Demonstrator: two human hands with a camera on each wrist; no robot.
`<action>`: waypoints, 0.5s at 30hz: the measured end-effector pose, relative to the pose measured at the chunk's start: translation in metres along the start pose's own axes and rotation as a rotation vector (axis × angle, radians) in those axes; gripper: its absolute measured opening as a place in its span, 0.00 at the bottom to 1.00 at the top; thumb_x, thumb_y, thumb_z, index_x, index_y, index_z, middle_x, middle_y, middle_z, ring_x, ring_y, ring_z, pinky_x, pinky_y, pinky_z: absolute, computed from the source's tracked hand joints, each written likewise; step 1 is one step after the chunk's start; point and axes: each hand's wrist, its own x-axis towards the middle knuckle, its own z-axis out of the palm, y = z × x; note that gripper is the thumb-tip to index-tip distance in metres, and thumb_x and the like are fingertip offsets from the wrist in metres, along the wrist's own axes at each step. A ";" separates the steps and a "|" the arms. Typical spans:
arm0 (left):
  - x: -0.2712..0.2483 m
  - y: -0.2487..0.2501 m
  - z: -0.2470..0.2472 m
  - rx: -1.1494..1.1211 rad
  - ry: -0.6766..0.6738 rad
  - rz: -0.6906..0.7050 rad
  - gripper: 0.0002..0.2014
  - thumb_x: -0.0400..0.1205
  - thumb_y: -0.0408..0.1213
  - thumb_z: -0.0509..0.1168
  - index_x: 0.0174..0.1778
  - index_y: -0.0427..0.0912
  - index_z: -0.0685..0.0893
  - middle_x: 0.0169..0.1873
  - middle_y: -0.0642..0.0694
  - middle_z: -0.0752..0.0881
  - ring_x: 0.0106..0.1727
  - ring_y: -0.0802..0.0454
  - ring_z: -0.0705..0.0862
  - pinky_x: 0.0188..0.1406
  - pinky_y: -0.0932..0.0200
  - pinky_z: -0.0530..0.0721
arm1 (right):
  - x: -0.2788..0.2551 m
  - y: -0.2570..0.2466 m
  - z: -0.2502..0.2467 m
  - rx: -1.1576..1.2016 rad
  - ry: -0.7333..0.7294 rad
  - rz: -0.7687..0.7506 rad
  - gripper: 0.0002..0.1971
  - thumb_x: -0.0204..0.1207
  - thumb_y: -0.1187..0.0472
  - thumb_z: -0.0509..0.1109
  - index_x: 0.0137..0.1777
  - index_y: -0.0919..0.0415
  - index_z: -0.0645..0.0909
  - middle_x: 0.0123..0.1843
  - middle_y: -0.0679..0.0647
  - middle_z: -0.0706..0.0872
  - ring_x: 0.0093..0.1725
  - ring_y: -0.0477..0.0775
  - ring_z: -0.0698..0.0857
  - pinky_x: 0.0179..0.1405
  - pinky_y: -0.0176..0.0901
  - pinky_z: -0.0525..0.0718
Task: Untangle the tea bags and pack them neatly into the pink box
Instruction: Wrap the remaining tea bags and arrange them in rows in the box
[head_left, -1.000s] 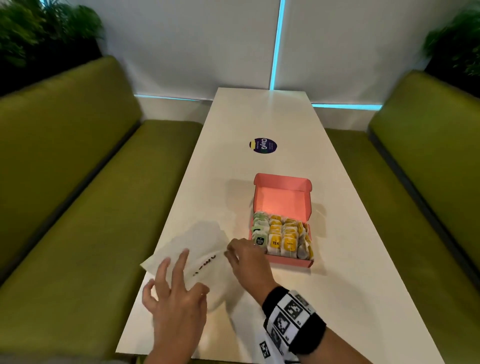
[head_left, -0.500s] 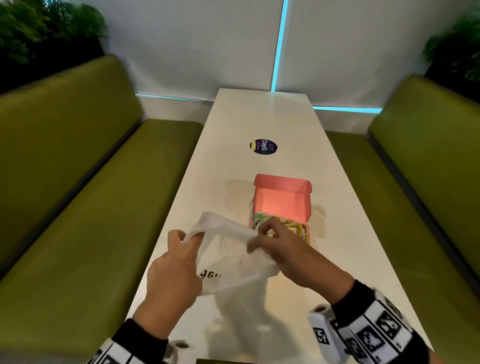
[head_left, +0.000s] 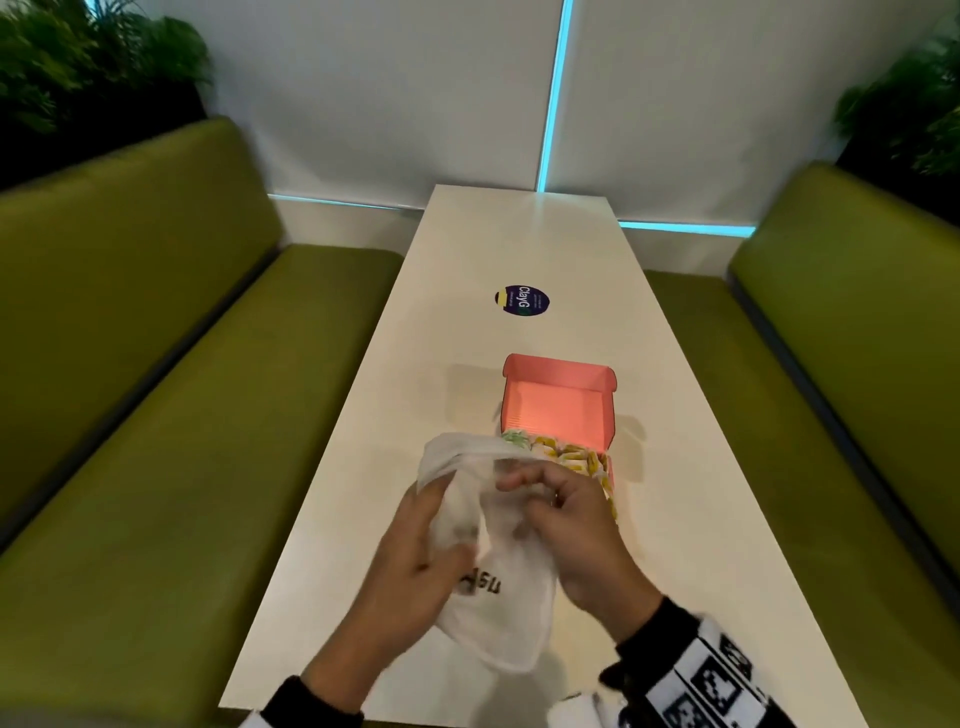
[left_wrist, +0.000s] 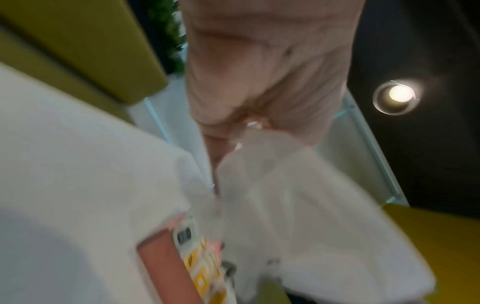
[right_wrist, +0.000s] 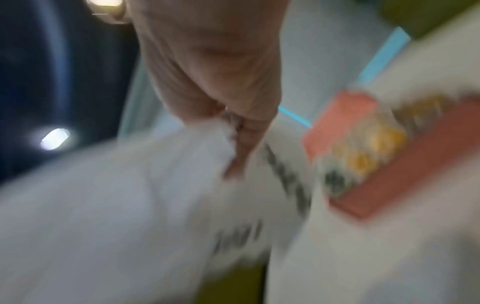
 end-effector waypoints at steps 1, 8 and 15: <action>-0.003 0.001 0.006 -0.033 -0.005 0.046 0.27 0.70 0.47 0.69 0.62 0.77 0.73 0.66 0.59 0.76 0.69 0.63 0.75 0.67 0.60 0.76 | -0.001 0.003 0.010 0.234 0.032 0.075 0.23 0.67 0.86 0.56 0.32 0.59 0.83 0.43 0.57 0.87 0.39 0.50 0.85 0.31 0.38 0.84; 0.001 -0.008 0.027 0.216 0.110 0.379 0.19 0.69 0.55 0.72 0.54 0.57 0.82 0.65 0.56 0.74 0.69 0.59 0.73 0.61 0.70 0.75 | -0.005 0.008 0.037 0.988 -0.242 0.505 0.07 0.61 0.64 0.73 0.40 0.63 0.83 0.33 0.56 0.82 0.34 0.51 0.85 0.34 0.35 0.82; 0.017 0.008 0.024 0.141 0.585 0.417 0.17 0.80 0.60 0.58 0.34 0.52 0.74 0.32 0.49 0.77 0.35 0.63 0.77 0.35 0.71 0.75 | -0.029 0.010 0.037 0.816 -0.260 0.331 0.20 0.62 0.52 0.81 0.52 0.61 0.86 0.49 0.61 0.88 0.48 0.55 0.88 0.43 0.44 0.87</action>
